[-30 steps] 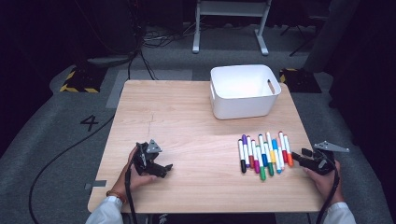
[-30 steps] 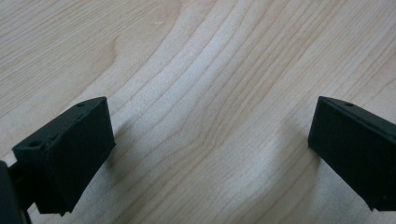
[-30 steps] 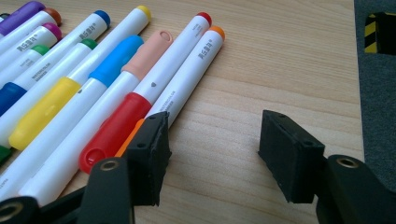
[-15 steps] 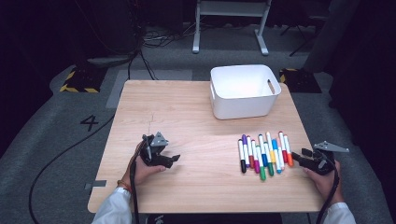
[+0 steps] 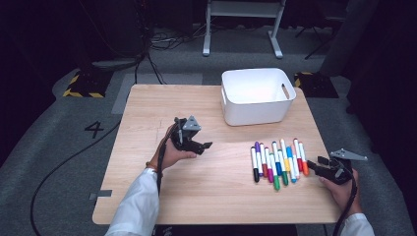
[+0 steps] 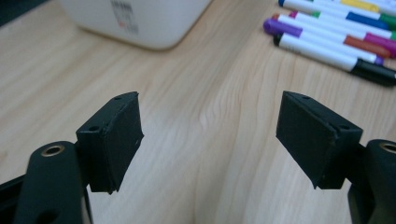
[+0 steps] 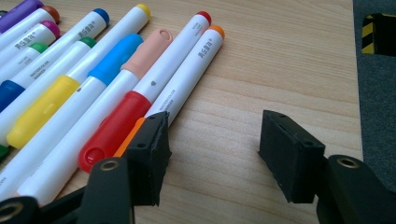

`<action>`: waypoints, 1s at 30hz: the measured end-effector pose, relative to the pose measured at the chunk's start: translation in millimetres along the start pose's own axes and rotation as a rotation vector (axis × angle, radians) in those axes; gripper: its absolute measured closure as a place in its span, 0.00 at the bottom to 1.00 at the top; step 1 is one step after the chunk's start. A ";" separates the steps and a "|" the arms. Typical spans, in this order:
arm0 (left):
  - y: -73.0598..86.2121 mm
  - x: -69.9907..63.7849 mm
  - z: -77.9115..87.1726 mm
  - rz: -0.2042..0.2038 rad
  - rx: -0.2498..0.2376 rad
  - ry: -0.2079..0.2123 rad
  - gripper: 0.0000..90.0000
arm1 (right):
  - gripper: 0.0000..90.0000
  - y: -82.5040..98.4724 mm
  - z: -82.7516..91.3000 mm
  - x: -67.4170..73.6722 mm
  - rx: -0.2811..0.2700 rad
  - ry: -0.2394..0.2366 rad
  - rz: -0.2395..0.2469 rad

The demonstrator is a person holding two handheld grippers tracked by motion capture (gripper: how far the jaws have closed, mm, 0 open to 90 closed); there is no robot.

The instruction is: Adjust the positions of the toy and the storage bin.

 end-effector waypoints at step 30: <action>-120.7 -8.1 -42.1 -0.116 -0.056 0.001 0.29 | 0.47 0.4 0.5 0.3 0.000 -0.007 -0.005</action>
Point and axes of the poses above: each handheld gripper's, and its own axes: z roughly backward along the jaws, y roughly out of its underside, x roughly to its left, the point moved 10 cm from there along -z, roughly forward along the jaws, and after that the axes turned 10 degrees about -y, right-handed, at the moved point
